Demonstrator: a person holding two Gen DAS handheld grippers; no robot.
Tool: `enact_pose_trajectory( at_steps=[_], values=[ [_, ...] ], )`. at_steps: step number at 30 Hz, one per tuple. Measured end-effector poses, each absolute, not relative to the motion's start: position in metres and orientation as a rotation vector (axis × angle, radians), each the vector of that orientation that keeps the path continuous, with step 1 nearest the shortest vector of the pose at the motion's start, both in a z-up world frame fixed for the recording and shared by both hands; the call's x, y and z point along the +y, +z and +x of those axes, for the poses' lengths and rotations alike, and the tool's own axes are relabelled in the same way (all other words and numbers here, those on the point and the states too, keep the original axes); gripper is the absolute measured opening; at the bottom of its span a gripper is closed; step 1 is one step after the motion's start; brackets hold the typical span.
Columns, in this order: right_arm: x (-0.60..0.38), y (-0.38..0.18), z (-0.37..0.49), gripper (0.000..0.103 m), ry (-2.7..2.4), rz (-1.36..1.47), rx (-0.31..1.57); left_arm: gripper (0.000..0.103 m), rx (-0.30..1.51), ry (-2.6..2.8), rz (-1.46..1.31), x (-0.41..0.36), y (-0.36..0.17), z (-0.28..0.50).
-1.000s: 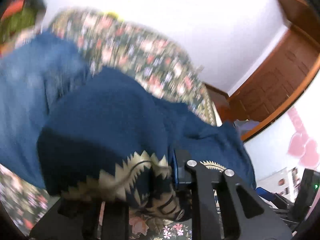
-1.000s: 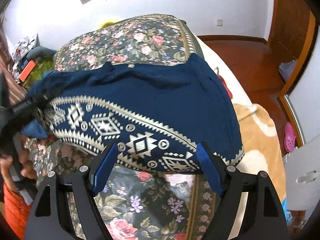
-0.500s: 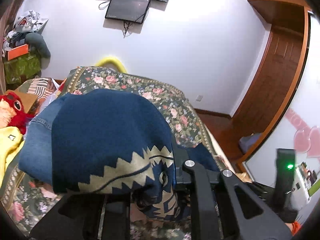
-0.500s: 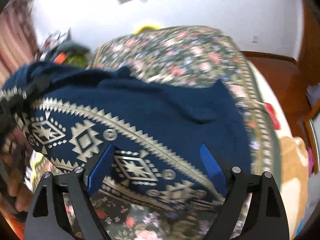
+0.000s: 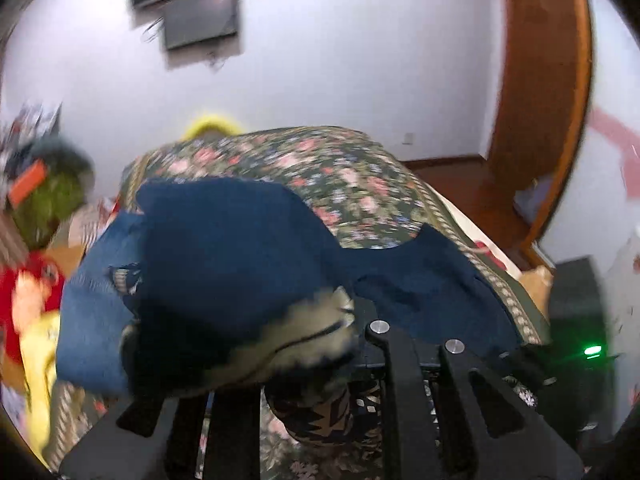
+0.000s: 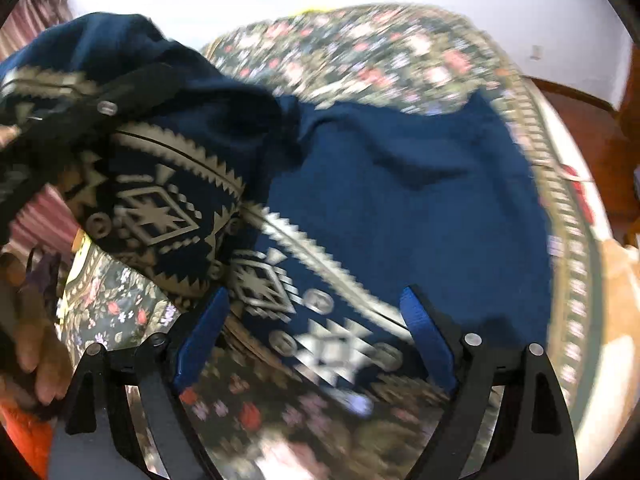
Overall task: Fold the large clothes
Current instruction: 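Grasp the jacket hem with the left tool and flip it over the body, then press the folded jacket bundle down with both open tools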
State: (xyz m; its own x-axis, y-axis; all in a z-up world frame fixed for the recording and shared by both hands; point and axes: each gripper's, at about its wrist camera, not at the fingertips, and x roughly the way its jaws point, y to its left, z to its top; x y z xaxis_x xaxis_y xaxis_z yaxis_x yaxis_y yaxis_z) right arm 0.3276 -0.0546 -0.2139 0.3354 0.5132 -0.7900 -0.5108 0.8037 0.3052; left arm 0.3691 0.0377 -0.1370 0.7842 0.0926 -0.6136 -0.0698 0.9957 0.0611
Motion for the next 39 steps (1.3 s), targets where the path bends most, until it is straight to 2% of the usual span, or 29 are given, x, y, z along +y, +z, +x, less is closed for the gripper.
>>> enact_pose_trajectory(
  at_steps=[5, 10, 16, 19, 25, 29, 32, 37, 38, 39],
  values=[
    [-0.131, -0.205, 0.327, 0.086, 0.495, 0.030, 0.982, 0.016, 0.724, -0.023, 0.115, -0.019, -0.144, 0.390],
    [-0.193, -0.218, 0.334, 0.086, 0.326, 0.093, 1.036, 0.016, 0.819, -0.159, 0.154, -0.069, -0.173, 0.403],
    [-0.234, -0.234, 0.332, 0.086, 0.261, 0.217, 1.083, 0.018, 0.989, -0.348, 0.121, -0.091, -0.224, 0.410],
    [-0.241, -0.232, 0.325, 0.086, 0.259, 0.231, 1.076, 0.019, 0.990, -0.358, 0.124, -0.089, -0.230, 0.408],
    [-0.243, -0.209, 0.316, 0.086, 0.288, 0.230, 1.013, 0.032, 0.979, -0.395, 0.132, -0.079, -0.215, 0.396],
    [-0.239, -0.192, 0.313, 0.086, 0.321, 0.222, 0.967, 0.058, 0.950, -0.434, 0.154, -0.083, -0.201, 0.370],
    [-0.228, -0.181, 0.315, 0.086, 0.356, 0.191, 0.929, 0.061, 0.929, -0.412, 0.155, -0.079, -0.186, 0.359],
    [-0.205, -0.174, 0.323, 0.086, 0.409, 0.163, 0.904, 0.071, 0.876, -0.356, 0.081, -0.050, -0.159, 0.354],
    [-0.200, -0.175, 0.327, 0.086, 0.420, 0.163, 0.906, 0.074, 0.863, -0.342, 0.072, -0.045, -0.153, 0.352],
    [-0.195, -0.175, 0.329, 0.086, 0.431, 0.165, 0.908, 0.082, 0.848, -0.312, 0.061, -0.037, -0.149, 0.355]
  ],
)
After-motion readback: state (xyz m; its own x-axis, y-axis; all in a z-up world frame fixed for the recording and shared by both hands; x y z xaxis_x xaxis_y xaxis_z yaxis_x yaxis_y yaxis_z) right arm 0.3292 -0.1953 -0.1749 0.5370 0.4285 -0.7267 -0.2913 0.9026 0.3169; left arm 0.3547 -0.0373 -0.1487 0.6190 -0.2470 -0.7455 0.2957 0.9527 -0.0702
